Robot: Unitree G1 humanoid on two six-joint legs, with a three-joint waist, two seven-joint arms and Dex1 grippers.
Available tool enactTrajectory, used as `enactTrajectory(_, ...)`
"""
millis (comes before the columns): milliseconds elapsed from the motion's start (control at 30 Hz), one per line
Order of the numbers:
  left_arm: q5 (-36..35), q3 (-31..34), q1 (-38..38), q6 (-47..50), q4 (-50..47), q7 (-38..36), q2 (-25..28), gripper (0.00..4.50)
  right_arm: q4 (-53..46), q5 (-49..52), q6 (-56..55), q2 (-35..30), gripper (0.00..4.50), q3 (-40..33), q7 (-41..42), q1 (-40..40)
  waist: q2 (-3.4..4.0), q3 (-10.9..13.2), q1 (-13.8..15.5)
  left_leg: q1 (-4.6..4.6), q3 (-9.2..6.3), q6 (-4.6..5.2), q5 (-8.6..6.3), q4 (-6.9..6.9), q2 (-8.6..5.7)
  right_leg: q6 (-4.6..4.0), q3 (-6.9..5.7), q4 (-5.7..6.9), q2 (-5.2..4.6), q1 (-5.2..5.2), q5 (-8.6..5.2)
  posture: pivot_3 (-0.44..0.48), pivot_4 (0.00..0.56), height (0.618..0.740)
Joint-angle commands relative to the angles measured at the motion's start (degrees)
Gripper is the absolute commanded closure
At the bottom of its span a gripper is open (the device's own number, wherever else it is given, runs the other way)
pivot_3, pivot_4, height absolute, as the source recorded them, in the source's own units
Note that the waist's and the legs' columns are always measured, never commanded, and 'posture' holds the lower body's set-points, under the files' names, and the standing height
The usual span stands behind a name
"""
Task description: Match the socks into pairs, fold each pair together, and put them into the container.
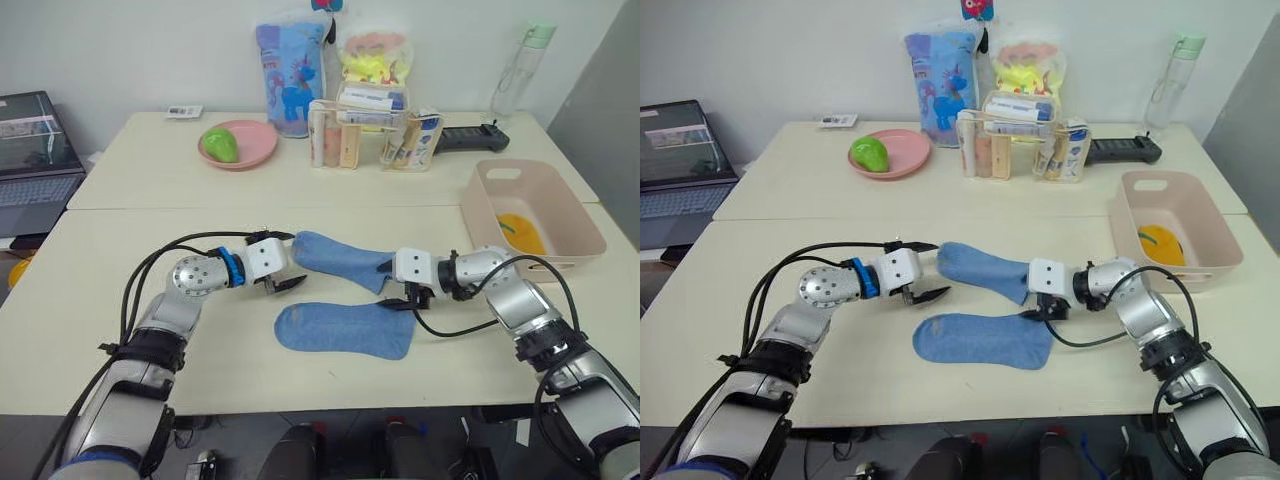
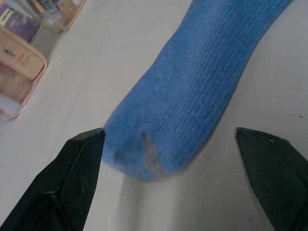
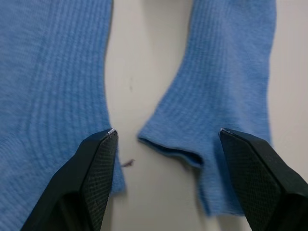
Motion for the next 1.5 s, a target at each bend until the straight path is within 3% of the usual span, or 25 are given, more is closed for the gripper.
enactTrajectory(33, 3.22, -1.88, -1.54, -2.95, 5.33, 1.12, 0.15, 0.61, 3.21, -1.75, -4.25, 0.08, 1.07, 0.66, 0.12, -2.05, 0.02, -0.02, -0.02, 0.01, 0.00, 0.00, 0.00, 0.00, 0.00, 0.00, 0.00, 0.01, 0.00, 0.01, 0.00, 0.000, 0.150, 0.740)
enactTrajectory(133, 2.97, -1.95, -2.81, -3.47, 7.98, 1.12, -0.12, 1.57, 5.61, -2.64, -6.83, 0.25, 1.82, 1.18, 0.21, -3.03, 0.02, -0.03, -0.05, 0.05, -0.01, 0.00, 0.01, 0.03, 0.00, 0.00, 0.00, 0.06, 0.01, 0.05, 0.00, 0.000, 0.150, 0.740)
enactTrajectory(400, 2.44, -2.21, -4.01, -3.58, 10.21, 0.08, -0.83, 4.03, 7.38, -2.01, -11.12, 1.87, 4.49, 0.93, 0.59, -4.16, 0.02, -0.03, -0.31, 0.05, 0.00, 0.00, 0.01, 0.04, 0.01, 0.00, 0.02, 0.11, 0.02, 0.02, 0.00, 0.000, 0.150, 0.740)
enactTrajectory(467, 2.31, -2.12, -4.02, -3.64, 10.22, -0.11, -0.84, 4.47, 7.50, -0.76, -10.07, 2.82, 4.50, -0.09, 0.30, -4.03, 0.02, -0.03, -0.33, 0.05, -0.01, 0.00, 0.01, 0.04, 0.01, 0.00, 0.01, 0.11, 0.02, 0.02, 0.00, 0.000, 0.150, 0.740)
enactTrajectory(633, -2.96, 0.30, -2.70, -1.62, 7.03, -4.16, -0.60, 4.47, 3.56, 3.71, -6.00, 2.14, 4.50, -3.79, 1.05, -2.88, 0.02, -0.03, -0.40, -0.02, -0.01, 0.00, 0.01, 0.04, 0.01, 0.00, 0.02, 0.08, 0.02, -0.04, 0.00, 0.000, 0.150, 0.740)
enactTrajectory(833, -11.75, 3.74, 3.48, 7.88, -9.07, -11.69, 1.84, 4.47, -9.76, 14.33, 8.69, 2.37, 4.50, -9.82, 2.54, 0.96, 0.03, -0.02, -0.55, -0.14, -0.04, 0.00, 0.01, 0.01, 0.03, 0.00, 0.02, 0.04, 0.02, -0.17, 0.00, 0.000, 0.150, 0.740)
enactTrajectory(1133, -27.78, 9.05, 12.55, 35.01, -39.71, -20.57, 12.51, 4.47, -30.86, 32.55, 36.45, -4.91, 4.50, -16.16, 5.36, 8.20, 0.05, 0.02, -0.48, -0.13, -0.11, 0.03, -0.01, 0.00, 0.04, -0.01, 0.00, -0.01, 0.01, -0.05, -0.01, 0.000, 0.150, 0.740)
enactTrajectory(1267, -41.33, 10.72, 18.41, 55.45, -55.67, -25.57, 21.86, 4.47, -42.43, 48.07, 55.25, -7.53, 4.50, -21.44, 2.02, 15.96, 0.05, 0.04, -0.42, -0.10, -0.12, 0.05, -0.03, -0.05, 0.07, -0.02, -0.01, -0.04, 0.02, -0.01, -0.01, 0.000, 0.150, 0.740)
enactTrajectory(1367, -43.82, 10.99, 23.35, 59.55, -60.85, -26.91, 25.93, 4.47, -48.68, 56.76, 63.45, -8.18, 4.50, -25.09, -2.19, 21.44, 0.11, 0.06, -0.13, -0.04, -0.12, 0.09, -0.04, -0.11, 0.08, -0.02, -0.01, -0.11, 0.01, 0.08, -0.03, 0.000, 0.150, 0.740)
enactTrajectory(1500, -41.68, 10.20, 27.60, 58.60, -62.52, -28.34, 28.63, 4.47, -51.46, 65.47, 69.76, -6.93, 4.50, -28.72, -9.08, 24.59, 0.13, 0.08, 0.05, 0.07, -0.11, 0.31, -0.16, -0.08, 0.08, -0.03, -0.02, -0.04, 0.01, 0.16, -0.01, 0.000, 0.150, 0.740)
